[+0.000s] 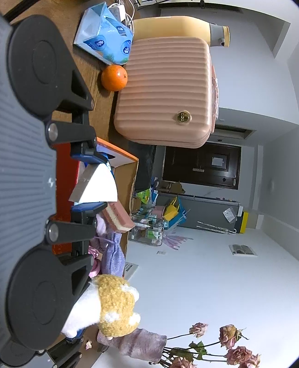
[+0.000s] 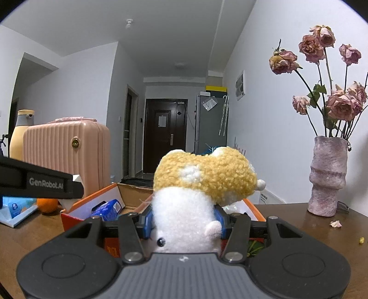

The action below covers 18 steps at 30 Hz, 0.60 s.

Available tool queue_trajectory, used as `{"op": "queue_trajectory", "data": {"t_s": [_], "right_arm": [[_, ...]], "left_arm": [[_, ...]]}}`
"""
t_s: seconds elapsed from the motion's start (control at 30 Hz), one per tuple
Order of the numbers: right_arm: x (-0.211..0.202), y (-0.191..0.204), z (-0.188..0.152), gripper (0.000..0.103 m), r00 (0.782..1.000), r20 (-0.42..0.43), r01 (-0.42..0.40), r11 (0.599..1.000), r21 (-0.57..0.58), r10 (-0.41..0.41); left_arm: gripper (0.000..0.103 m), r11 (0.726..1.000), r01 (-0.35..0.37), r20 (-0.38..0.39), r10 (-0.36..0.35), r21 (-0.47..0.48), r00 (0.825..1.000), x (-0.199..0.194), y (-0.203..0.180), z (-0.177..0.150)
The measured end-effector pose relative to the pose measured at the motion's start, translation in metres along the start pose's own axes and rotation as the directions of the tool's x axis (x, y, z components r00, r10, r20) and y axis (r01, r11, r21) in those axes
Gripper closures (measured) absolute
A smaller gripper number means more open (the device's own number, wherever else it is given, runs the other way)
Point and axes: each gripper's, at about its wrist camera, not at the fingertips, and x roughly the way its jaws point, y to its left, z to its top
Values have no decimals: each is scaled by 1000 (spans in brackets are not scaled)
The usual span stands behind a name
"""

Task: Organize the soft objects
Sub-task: 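Carry the wedge sponge and plush toy with both grippers over the box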

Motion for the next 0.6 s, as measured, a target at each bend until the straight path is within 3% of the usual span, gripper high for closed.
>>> {"op": "queue_trajectory", "data": {"t_s": [0.6], "right_arm": [[36,8,7,54,1000,16,-3,1000,1,3]], "left_arm": [[69,1000,-1,15,1,-11,1000,37,-1,14]]}}
